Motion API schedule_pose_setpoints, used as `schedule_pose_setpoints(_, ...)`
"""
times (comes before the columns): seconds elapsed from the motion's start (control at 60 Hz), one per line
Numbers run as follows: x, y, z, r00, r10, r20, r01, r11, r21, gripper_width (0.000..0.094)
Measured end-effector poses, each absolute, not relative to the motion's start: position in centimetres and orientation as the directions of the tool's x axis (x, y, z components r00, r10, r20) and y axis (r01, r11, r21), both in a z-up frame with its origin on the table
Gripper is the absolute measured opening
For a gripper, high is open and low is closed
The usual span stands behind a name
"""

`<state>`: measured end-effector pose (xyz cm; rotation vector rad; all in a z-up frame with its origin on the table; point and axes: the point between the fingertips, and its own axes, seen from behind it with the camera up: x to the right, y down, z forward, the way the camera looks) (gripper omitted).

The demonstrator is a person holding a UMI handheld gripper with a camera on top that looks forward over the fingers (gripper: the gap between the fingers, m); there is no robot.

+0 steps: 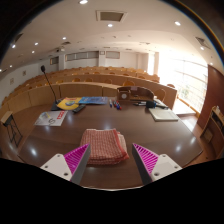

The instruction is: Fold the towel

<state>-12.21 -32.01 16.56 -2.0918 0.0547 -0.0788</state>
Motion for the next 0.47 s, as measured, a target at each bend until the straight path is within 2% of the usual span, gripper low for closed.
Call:
schedule_pose_setpoints(0.217,-15.4,-40.8,18.7,0.997,-0.056,0.054,0.019,-0.498,-0.867,0.0849)
schedule_pose_setpoints(0.467,-17.0,-45.8,19.6,0.998,-0.037,0.058,0.032,-0.488,-0.872,0.0848)
